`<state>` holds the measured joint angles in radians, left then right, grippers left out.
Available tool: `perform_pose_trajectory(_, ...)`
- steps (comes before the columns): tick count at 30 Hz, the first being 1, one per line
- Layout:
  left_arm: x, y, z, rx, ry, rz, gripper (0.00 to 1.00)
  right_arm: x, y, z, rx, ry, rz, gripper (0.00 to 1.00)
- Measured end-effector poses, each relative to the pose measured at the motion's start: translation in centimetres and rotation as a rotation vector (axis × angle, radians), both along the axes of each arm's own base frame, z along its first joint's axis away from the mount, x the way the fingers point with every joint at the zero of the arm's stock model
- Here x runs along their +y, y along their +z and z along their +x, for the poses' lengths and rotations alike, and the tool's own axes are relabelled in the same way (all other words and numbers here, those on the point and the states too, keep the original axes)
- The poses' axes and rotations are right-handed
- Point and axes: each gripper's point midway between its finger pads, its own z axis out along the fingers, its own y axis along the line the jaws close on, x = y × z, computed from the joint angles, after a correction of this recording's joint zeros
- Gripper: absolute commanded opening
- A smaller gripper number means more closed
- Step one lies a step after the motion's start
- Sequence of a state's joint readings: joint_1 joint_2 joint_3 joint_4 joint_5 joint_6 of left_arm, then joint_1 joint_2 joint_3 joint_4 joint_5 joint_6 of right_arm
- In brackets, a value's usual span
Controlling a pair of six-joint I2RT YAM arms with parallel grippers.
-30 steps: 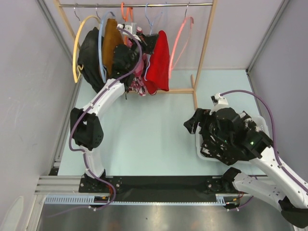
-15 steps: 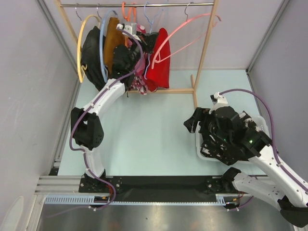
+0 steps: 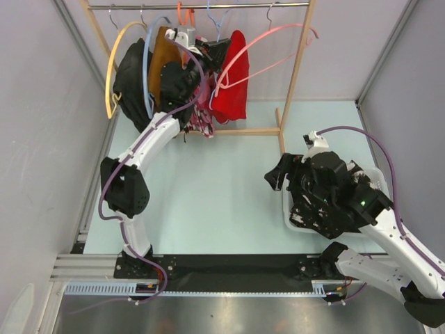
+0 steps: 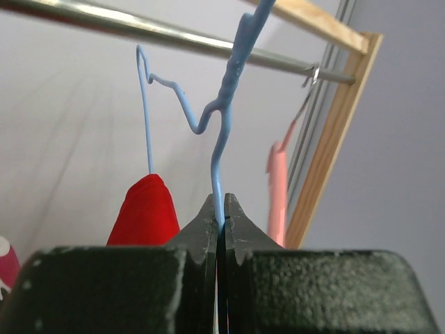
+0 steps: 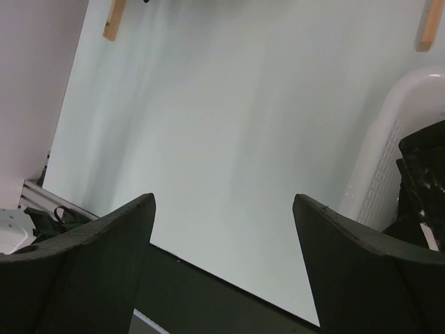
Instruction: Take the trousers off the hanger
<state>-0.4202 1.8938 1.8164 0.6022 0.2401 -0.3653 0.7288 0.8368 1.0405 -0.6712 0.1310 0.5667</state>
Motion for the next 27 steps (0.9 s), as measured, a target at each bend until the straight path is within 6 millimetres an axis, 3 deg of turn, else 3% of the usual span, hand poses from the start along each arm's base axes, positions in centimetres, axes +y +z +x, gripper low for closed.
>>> perform_pose_trajectory(6,0.4,1.9,-1.8,-0.019,-0.001,-0.015,0.00,0.1,0.2,-0.1,-0.002,0.009,0.002,0.87)
perform_pose_trajectory(15,4.5,3.2,-5.7,0.150,0.109,-0.008,0.00,0.8,1.3,-0.6,-0.022,0.055,0.014,0.88)
perform_pose_trajectory(18,5.5,3.6,-7.5,0.204,0.120,-0.009,0.00,1.4,1.6,-1.2,-0.027,0.091,0.016,0.93)
perform_pose_trajectory(24,6.6,2.8,-10.2,0.351,0.125,-0.010,0.00,4.3,1.4,-3.1,-0.040,0.212,-0.043,1.00)
perform_pose_trajectory(27,7.1,1.2,-11.5,0.464,0.141,-0.012,0.00,6.7,1.8,-4.5,-0.081,0.290,-0.100,1.00)
